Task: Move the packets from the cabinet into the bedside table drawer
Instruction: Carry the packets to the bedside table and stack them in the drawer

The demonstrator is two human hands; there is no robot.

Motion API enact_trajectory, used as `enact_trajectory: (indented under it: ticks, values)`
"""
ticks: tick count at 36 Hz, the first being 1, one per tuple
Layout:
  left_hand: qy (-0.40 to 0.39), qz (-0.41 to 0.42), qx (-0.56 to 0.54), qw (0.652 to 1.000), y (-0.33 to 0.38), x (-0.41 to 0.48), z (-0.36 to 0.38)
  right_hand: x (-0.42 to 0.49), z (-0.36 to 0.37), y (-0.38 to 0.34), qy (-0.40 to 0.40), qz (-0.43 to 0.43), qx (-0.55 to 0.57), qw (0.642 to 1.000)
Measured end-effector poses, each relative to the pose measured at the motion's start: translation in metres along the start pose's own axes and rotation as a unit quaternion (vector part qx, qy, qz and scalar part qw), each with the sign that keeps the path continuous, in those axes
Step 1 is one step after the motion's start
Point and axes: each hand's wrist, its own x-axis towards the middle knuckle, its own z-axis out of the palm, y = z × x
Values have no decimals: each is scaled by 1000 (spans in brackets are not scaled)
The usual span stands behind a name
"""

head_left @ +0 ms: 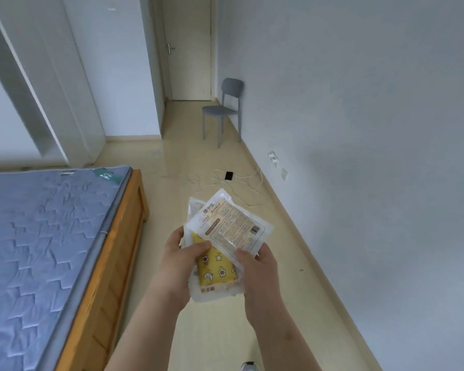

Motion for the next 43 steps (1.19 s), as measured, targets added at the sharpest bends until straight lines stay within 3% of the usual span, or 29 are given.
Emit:
enact_trajectory:
  ticks: [9,13,19,33,43]
  values:
    - [42,19,-38,998,55,168,73,198,36,-59,-48,-17,-34,998]
    - [113,28,-73,991,84,233,77,266,78,-80,-89,-16,-54,994]
    - [201,38,-87,975,115,329,54,352,144,-84,-156,31,-46,986]
    - [200,65,-77,975,265,609,-31,588,375,-113,-176,-5,-43,984]
    - [278,58,-88,955,324,778,-90,741,508,-97,-221,42,-79,971]
